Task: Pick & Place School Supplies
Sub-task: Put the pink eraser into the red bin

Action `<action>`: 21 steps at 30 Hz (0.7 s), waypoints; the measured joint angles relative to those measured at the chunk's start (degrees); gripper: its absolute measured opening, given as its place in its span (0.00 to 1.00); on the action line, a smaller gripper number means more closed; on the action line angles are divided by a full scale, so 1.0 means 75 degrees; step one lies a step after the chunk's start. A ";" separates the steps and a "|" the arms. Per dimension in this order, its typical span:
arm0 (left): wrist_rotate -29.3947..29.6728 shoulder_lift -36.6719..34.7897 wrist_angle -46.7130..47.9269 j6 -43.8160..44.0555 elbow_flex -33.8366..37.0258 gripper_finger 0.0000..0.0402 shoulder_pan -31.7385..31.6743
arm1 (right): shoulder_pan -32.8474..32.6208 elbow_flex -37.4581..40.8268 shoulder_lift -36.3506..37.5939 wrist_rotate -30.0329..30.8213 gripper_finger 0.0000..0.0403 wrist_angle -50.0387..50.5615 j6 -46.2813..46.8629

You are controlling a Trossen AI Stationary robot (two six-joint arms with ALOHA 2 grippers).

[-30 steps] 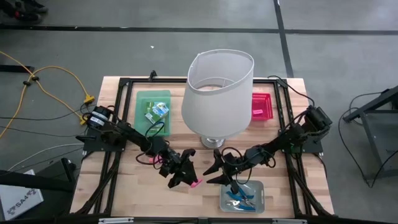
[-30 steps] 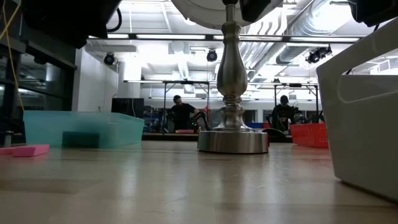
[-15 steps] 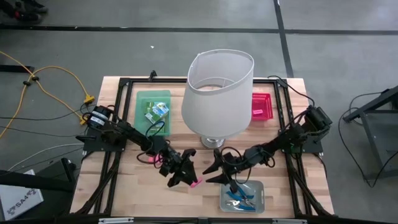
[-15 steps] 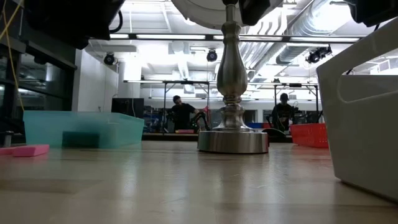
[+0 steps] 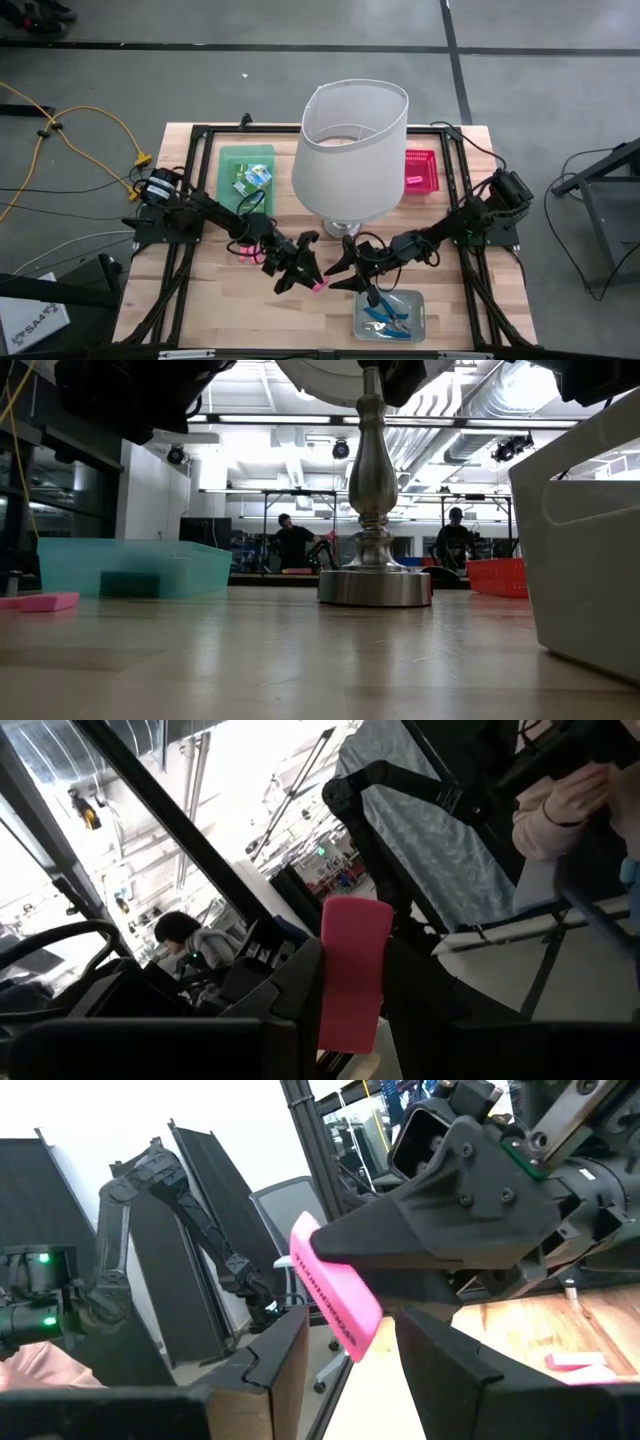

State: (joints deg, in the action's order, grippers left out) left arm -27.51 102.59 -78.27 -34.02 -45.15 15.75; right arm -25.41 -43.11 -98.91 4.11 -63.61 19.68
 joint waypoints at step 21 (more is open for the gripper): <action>-0.0204 0.0000 0.0031 0.0146 -0.0003 0.21 -0.0248 | 0.0117 -0.0003 0.0000 -0.0346 0.31 0.0000 0.0026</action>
State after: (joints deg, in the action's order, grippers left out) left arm -29.04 102.59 -78.04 -32.93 -45.17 13.89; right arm -24.53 -43.13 -98.91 1.52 -63.61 19.88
